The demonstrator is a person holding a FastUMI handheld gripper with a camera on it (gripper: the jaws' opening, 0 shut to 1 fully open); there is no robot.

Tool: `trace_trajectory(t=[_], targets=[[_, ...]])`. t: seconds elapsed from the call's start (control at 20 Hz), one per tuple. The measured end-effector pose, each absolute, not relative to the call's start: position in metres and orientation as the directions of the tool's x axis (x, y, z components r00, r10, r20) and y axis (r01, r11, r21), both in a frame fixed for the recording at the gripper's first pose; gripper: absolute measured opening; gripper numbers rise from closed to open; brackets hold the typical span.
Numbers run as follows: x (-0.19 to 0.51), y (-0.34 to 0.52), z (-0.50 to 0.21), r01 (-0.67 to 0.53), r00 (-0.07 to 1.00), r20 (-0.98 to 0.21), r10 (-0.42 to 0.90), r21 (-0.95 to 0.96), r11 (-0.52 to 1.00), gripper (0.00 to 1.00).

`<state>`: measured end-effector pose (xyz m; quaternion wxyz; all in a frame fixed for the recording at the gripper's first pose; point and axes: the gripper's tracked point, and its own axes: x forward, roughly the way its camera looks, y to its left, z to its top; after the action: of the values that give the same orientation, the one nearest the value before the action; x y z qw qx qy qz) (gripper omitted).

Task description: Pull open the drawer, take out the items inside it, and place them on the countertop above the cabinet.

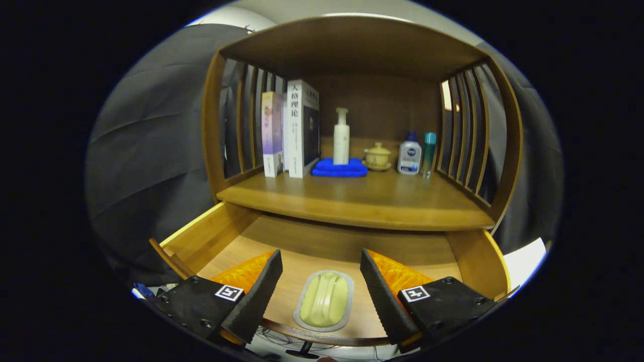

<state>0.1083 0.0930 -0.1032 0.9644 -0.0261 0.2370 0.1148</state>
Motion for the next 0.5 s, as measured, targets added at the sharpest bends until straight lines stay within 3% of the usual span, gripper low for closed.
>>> trace_trajectory(t=[0.5], targets=[[0.112,0.097,-0.166,-0.232,0.650,-0.723,0.234,0.104,0.967,0.93]])
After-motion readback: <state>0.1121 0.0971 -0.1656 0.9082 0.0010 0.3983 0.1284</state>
